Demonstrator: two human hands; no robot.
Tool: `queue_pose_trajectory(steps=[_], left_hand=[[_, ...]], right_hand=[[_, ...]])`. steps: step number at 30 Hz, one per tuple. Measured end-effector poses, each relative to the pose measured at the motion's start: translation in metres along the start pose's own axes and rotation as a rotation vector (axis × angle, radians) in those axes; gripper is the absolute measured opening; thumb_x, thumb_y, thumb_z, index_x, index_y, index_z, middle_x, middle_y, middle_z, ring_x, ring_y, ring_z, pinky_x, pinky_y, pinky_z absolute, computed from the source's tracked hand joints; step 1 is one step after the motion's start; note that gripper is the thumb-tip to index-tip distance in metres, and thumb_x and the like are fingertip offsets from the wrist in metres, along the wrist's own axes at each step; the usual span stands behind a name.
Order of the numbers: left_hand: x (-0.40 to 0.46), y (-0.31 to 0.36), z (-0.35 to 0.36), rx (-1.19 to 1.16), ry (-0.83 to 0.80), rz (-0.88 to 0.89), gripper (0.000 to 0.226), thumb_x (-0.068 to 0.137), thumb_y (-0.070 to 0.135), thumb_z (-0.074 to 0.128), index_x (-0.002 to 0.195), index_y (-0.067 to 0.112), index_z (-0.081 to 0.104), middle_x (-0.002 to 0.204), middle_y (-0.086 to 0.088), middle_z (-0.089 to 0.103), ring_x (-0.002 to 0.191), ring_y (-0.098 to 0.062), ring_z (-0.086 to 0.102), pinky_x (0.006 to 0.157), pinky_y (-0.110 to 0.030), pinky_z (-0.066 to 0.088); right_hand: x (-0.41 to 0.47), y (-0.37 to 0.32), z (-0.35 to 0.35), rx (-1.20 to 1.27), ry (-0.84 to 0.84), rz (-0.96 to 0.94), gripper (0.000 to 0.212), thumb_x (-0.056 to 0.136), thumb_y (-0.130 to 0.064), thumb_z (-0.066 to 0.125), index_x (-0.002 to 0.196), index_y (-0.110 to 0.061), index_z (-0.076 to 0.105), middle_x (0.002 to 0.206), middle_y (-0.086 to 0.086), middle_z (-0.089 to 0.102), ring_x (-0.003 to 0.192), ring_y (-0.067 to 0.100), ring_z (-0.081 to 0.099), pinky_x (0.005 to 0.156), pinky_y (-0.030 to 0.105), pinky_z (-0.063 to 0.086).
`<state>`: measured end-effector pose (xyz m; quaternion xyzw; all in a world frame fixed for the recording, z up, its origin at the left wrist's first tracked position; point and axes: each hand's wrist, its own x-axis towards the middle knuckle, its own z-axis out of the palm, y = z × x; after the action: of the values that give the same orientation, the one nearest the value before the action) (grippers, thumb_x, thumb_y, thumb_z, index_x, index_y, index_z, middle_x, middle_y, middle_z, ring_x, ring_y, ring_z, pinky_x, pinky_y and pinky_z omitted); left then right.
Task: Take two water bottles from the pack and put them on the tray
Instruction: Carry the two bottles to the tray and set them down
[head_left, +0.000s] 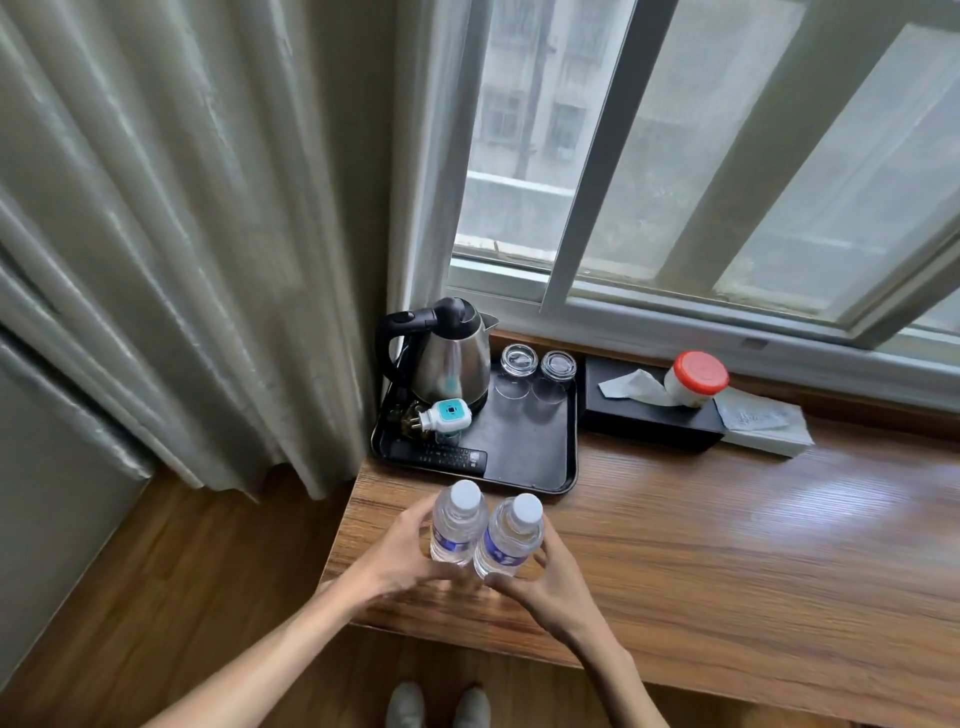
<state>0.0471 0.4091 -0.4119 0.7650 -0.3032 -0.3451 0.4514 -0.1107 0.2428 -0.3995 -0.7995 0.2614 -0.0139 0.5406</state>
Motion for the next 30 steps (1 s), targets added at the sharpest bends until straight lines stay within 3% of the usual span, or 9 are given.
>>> queue_pose_trajectory(steps=[2, 5, 9, 16, 19, 23, 25, 27, 30], left_hand=[[0.003, -0.005, 0.008, 0.008, 0.026, 0.020, 0.083, 0.051, 0.052, 0.095, 0.124, 0.051, 0.055, 0.124, 0.030, 0.066, 0.119, 0.010, 0.058, 0.107, -0.023, 0.047], [0.006, -0.011, 0.014, 0.009, 0.101, 0.036, 0.073, 0.058, 0.048, 0.093, 0.123, 0.045, 0.059, 0.119, 0.028, 0.069, 0.114, 0.008, 0.063, 0.101, -0.030, 0.052], [0.007, -0.011, 0.014, 0.036, 0.155, 0.074, 0.063, 0.061, 0.055, 0.089, 0.117, 0.043, 0.063, 0.113, 0.028, 0.072, 0.107, 0.006, 0.066, 0.091, -0.021, 0.055], [0.032, 0.011, 0.005, 0.021, 0.221, 0.132, 0.060, 0.062, 0.037, 0.093, 0.116, 0.031, 0.068, 0.107, 0.021, 0.076, 0.101, 0.001, 0.071, 0.085, -0.020, 0.059], [0.058, 0.037, -0.004, 0.005, 0.256, 0.160, 0.056, 0.061, 0.035, 0.094, 0.111, 0.032, 0.069, 0.102, 0.021, 0.077, 0.094, 0.002, 0.072, 0.077, -0.011, 0.056], [0.098, 0.063, -0.010, -0.020, 0.272, 0.184, 0.053, 0.060, 0.027, 0.093, 0.108, 0.029, 0.071, 0.099, 0.015, 0.078, 0.092, 0.001, 0.073, 0.083, -0.025, 0.061], [0.115, 0.073, -0.010, -0.012, 0.294, 0.190, 0.047, 0.058, 0.031, 0.091, 0.099, 0.041, 0.070, 0.095, 0.010, 0.077, 0.091, -0.003, 0.071, 0.081, -0.031, 0.061], [0.133, 0.078, -0.009, 0.006, 0.324, 0.186, 0.040, 0.055, 0.038, 0.087, 0.084, 0.054, 0.064, 0.090, 0.012, 0.068, 0.090, -0.011, 0.067, 0.075, -0.026, 0.055], [0.157, 0.081, -0.004, 0.009, 0.349, 0.141, 0.038, 0.055, 0.034, 0.088, 0.073, 0.048, 0.058, 0.087, 0.011, 0.059, 0.090, -0.018, 0.064, 0.071, -0.023, 0.048]], right_hand=[[0.002, 0.001, 0.006, 0.032, 0.034, -0.017, 0.080, 0.058, -0.053, 0.089, 0.124, -0.060, 0.045, 0.126, -0.033, 0.060, 0.117, -0.010, 0.057, 0.093, 0.011, 0.046], [0.006, 0.003, 0.008, 0.035, 0.094, -0.037, 0.065, 0.064, -0.039, 0.087, 0.120, -0.048, 0.054, 0.117, -0.030, 0.065, 0.110, -0.007, 0.061, 0.093, 0.022, 0.052], [0.009, 0.005, 0.006, 0.025, 0.120, -0.063, 0.063, 0.065, -0.039, 0.087, 0.121, -0.034, 0.059, 0.113, -0.026, 0.069, 0.107, -0.005, 0.064, 0.095, 0.027, 0.054], [0.026, -0.013, -0.017, 0.021, 0.184, -0.132, 0.064, 0.065, -0.043, 0.087, 0.121, -0.034, 0.060, 0.111, -0.024, 0.070, 0.104, -0.004, 0.066, 0.088, 0.013, 0.052], [0.049, -0.029, -0.038, 0.042, 0.221, -0.133, 0.060, 0.062, -0.042, 0.088, 0.116, -0.032, 0.062, 0.106, -0.017, 0.073, 0.097, 0.002, 0.069, 0.082, 0.020, 0.058], [0.088, -0.038, -0.061, 0.074, 0.255, -0.103, 0.057, 0.060, -0.037, 0.089, 0.110, -0.031, 0.063, 0.103, -0.012, 0.075, 0.097, 0.003, 0.070, 0.085, 0.026, 0.058], [0.107, -0.038, -0.069, 0.069, 0.286, -0.089, 0.053, 0.058, -0.035, 0.088, 0.105, -0.034, 0.064, 0.099, -0.011, 0.076, 0.094, 0.001, 0.071, 0.083, 0.029, 0.059], [0.125, -0.036, -0.075, 0.049, 0.324, -0.091, 0.047, 0.056, -0.038, 0.088, 0.095, -0.044, 0.063, 0.097, -0.011, 0.075, 0.090, 0.000, 0.070, 0.082, 0.030, 0.058], [0.149, -0.029, -0.082, 0.044, 0.348, -0.088, 0.046, 0.056, -0.037, 0.087, 0.089, -0.054, 0.060, 0.099, -0.010, 0.073, 0.089, -0.001, 0.069, 0.083, 0.031, 0.057]])
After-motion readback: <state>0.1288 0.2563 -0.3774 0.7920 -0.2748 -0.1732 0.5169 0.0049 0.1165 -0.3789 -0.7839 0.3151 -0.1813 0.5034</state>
